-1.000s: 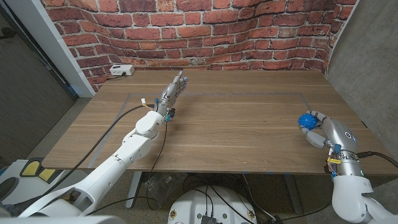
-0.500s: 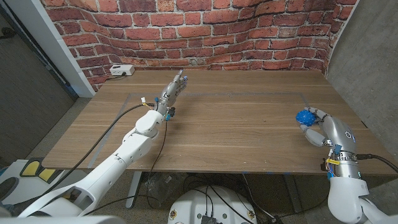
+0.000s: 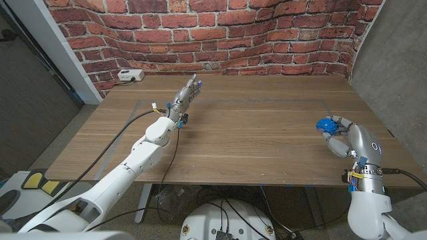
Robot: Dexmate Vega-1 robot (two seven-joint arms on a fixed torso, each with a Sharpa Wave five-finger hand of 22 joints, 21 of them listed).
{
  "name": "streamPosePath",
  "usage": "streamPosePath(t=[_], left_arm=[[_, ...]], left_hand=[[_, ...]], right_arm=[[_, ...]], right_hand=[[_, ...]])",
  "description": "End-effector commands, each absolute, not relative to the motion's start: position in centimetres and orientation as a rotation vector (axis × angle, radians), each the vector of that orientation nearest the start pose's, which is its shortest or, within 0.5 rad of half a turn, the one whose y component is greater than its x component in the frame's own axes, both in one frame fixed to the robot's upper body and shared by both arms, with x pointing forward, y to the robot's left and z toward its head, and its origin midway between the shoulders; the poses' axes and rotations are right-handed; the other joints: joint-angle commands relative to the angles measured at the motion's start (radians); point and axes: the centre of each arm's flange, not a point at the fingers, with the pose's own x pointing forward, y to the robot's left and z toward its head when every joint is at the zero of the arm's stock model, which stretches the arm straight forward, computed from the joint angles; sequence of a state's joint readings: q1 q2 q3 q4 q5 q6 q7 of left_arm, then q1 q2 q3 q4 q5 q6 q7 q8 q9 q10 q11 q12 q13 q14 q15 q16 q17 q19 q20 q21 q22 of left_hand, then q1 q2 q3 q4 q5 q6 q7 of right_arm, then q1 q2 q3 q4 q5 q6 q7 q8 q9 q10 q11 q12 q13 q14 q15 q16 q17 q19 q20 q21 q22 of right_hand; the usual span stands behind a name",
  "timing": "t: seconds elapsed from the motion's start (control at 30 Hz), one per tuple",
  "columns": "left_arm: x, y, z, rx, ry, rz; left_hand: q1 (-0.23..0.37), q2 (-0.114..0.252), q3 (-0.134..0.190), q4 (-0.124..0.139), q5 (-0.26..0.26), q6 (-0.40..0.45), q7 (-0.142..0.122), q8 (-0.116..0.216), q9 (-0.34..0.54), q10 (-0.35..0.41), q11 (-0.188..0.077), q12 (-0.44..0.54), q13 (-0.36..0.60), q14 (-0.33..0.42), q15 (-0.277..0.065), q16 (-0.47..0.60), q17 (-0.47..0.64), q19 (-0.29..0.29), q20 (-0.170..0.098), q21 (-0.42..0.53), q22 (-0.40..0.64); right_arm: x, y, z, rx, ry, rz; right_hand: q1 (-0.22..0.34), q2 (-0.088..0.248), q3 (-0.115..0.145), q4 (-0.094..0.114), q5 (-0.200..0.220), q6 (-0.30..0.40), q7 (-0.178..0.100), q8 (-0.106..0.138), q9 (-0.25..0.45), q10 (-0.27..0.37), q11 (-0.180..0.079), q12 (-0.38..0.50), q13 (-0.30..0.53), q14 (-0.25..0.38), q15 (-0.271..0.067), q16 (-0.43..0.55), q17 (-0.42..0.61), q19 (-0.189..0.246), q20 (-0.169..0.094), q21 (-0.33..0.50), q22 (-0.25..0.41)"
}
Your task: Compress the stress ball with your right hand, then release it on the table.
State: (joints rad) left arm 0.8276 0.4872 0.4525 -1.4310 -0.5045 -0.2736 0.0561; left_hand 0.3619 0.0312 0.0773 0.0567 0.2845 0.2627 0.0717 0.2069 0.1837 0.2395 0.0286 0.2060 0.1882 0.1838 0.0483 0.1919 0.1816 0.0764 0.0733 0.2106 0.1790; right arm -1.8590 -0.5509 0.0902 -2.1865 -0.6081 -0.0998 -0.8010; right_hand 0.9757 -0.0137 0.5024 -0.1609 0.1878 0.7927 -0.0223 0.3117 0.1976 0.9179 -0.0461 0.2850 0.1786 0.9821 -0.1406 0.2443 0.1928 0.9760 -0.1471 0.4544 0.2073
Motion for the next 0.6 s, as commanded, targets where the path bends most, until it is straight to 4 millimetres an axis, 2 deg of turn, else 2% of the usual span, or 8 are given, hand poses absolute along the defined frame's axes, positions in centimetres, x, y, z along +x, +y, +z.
streamPosePath(t=[0.03, 0.2, 0.37, 0.47, 0.6], left_arm=[[63.66, 21.92, -0.32, 0.072, -0.664, -0.275], [63.87, 21.85, -0.38, 0.07, -0.662, -0.277], [64.02, 21.81, -0.42, 0.068, -0.66, -0.278], [64.08, 21.82, -0.41, 0.067, -0.659, -0.277], [64.15, 21.84, -0.42, 0.066, -0.658, -0.276]], left_hand=[[0.001, 0.003, -0.005, -0.003, -0.001, 0.007, 0.0, -0.004, 0.003, 0.006, 0.001, -0.001, 0.005, 0.003, 0.003, -0.001, 0.003, 0.003, 0.0, 0.0, 0.003], [0.001, 0.003, -0.005, -0.003, -0.002, 0.007, -0.001, -0.004, 0.003, 0.007, 0.002, -0.001, 0.005, 0.002, 0.003, -0.001, 0.003, 0.003, 0.0, 0.0, 0.003], [0.002, 0.004, -0.006, -0.003, -0.002, 0.007, -0.001, -0.004, 0.003, 0.008, 0.001, -0.001, 0.005, 0.002, 0.003, -0.001, 0.003, 0.003, 0.0, -0.001, 0.003], [0.002, 0.004, -0.006, -0.003, -0.003, 0.007, -0.001, -0.004, 0.003, 0.007, 0.0, -0.001, 0.005, 0.002, 0.002, -0.001, 0.003, 0.003, 0.0, -0.001, 0.003], [0.002, 0.005, -0.007, -0.002, -0.003, 0.008, -0.002, -0.004, 0.003, 0.007, 0.001, -0.001, 0.005, 0.002, 0.003, -0.001, 0.003, 0.003, 0.0, -0.001, 0.003]], right_arm=[[37.41, -34.45, -12.64, -0.925, -0.759, -0.714], [37.37, -34.49, -12.62, -0.92, -0.765, -0.728], [37.35, -34.56, -12.64, -0.923, -0.761, -0.737], [37.37, -34.59, -12.64, -0.931, -0.752, -0.735], [37.41, -34.59, -12.66, -0.937, -0.751, -0.742]], right_hand=[[0.073, 0.083, 0.017, 0.005, -0.008, 0.112, -0.075, 0.014, 0.003, 0.073, -0.041, 0.007, 0.004, 0.042, -0.065, 0.009, 0.006, 0.027, -0.072, 0.021, 0.005], [0.092, 0.095, 0.016, 0.002, -0.011, 0.152, -0.082, 0.018, 0.005, 0.11, -0.046, 0.008, 0.004, 0.083, -0.078, 0.012, 0.006, 0.046, -0.073, 0.041, 0.008], [0.101, 0.1, 0.015, 0.001, -0.011, 0.163, -0.083, 0.018, 0.006, 0.126, -0.05, 0.008, 0.004, 0.093, -0.078, 0.011, 0.008, 0.051, -0.074, 0.049, 0.009], [0.102, 0.098, 0.01, 0.003, -0.012, 0.15, -0.079, 0.007, 0.006, 0.111, -0.044, -0.004, 0.005, 0.085, -0.074, 0.002, 0.008, 0.045, -0.073, 0.053, 0.009], [0.102, 0.097, 0.001, 0.006, -0.012, 0.13, -0.075, -0.009, 0.008, 0.094, -0.04, -0.021, 0.005, 0.057, -0.066, -0.015, 0.011, 0.017, -0.072, 0.05, 0.007]])
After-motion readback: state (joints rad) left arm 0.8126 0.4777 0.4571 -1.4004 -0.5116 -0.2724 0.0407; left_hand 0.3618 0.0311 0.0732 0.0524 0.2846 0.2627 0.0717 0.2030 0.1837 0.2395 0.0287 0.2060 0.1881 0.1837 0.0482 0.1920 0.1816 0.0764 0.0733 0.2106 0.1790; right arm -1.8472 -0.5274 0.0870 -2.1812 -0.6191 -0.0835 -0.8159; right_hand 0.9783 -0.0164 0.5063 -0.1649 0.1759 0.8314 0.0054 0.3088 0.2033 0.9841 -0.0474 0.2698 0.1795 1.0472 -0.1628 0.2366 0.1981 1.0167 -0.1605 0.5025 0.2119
